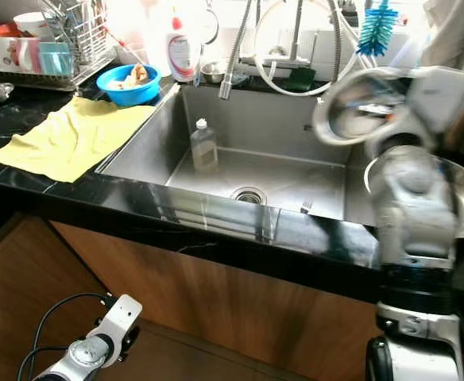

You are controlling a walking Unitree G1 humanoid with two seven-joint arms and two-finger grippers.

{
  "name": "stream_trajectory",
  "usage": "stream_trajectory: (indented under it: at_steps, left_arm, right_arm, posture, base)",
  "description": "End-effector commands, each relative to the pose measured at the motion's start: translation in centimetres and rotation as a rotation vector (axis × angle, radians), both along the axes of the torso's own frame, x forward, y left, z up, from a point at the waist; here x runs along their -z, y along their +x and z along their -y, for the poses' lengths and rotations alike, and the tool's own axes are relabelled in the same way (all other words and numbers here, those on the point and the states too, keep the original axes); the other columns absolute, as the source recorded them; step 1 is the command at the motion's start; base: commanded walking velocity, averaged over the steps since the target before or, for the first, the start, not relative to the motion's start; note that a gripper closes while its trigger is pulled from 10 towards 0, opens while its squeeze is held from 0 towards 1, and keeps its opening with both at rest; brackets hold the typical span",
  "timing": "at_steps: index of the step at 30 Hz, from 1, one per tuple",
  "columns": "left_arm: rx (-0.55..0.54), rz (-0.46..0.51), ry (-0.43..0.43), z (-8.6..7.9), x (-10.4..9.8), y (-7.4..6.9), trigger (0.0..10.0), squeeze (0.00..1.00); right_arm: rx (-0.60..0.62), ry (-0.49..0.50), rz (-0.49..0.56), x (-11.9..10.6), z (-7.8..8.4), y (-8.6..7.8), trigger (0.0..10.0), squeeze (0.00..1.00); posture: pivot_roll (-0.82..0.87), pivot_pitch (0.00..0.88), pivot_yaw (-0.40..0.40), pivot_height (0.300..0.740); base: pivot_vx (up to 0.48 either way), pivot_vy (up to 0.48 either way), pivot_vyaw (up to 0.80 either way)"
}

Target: Kitchen organization

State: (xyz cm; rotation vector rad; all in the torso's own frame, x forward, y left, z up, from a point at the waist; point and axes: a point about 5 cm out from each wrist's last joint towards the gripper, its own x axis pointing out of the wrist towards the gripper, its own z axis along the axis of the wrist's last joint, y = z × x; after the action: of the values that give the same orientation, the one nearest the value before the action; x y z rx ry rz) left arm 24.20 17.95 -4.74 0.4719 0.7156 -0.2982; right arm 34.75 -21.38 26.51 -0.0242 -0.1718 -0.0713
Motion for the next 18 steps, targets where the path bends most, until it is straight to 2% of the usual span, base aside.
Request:
stream_trajectory:
  at_steps: [1, 4, 7, 10, 18]
  left_arm:
    - [0.007, -0.004, 0.013, -0.2, 0.1, -0.1, 10.0, 0.0]
    - [0.008, -0.001, 0.011, -0.2, 0.0, -0.1, 10.0, 0.0]
    - [0.007, 0.001, 0.01, -0.2, 0.0, 0.0, 10.0, 0.0]
    - [0.002, 0.002, 0.006, -0.1, -0.1, 0.1, 10.0, 0.0]
    - [0.002, -0.007, 0.003, 0.0, 0.1, -0.1, 10.0, 0.0]
  right_arm:
    - [-0.032, -0.029, 0.003, -0.1, -0.4, 0.0, 10.0, 0.0]
    - [-0.106, -0.118, -0.027, 0.6, -1.2, 0.5, 10.0, 0.0]
    - [-0.164, -0.147, -0.071, 1.2, -1.7, 0.9, 10.0, 0.0]
    - [-0.123, -0.189, -0.145, 2.9, -1.0, 1.7, 10.0, 0.0]
    - [-0.134, -0.213, -0.18, 4.2, -1.0, 2.3, 10.0, 0.0]
  posture:
    - [-0.09, 0.0, 0.049, 0.74]
    - [-0.1, 0.0, 0.051, 0.74]
    - [-0.1, 0.0, 0.052, 0.74]
    - [-0.09, 0.0, 0.049, 0.74]
    - [-0.09, 0.0, 0.053, 0.74]
  base:
    - [0.0, 0.0, 0.0]
    - [0.0, 0.0, 0.0]
    - [0.0, 0.0, 0.0]
    - [0.0, 0.0, 0.0]
    - [0.0, 0.0, 0.0]
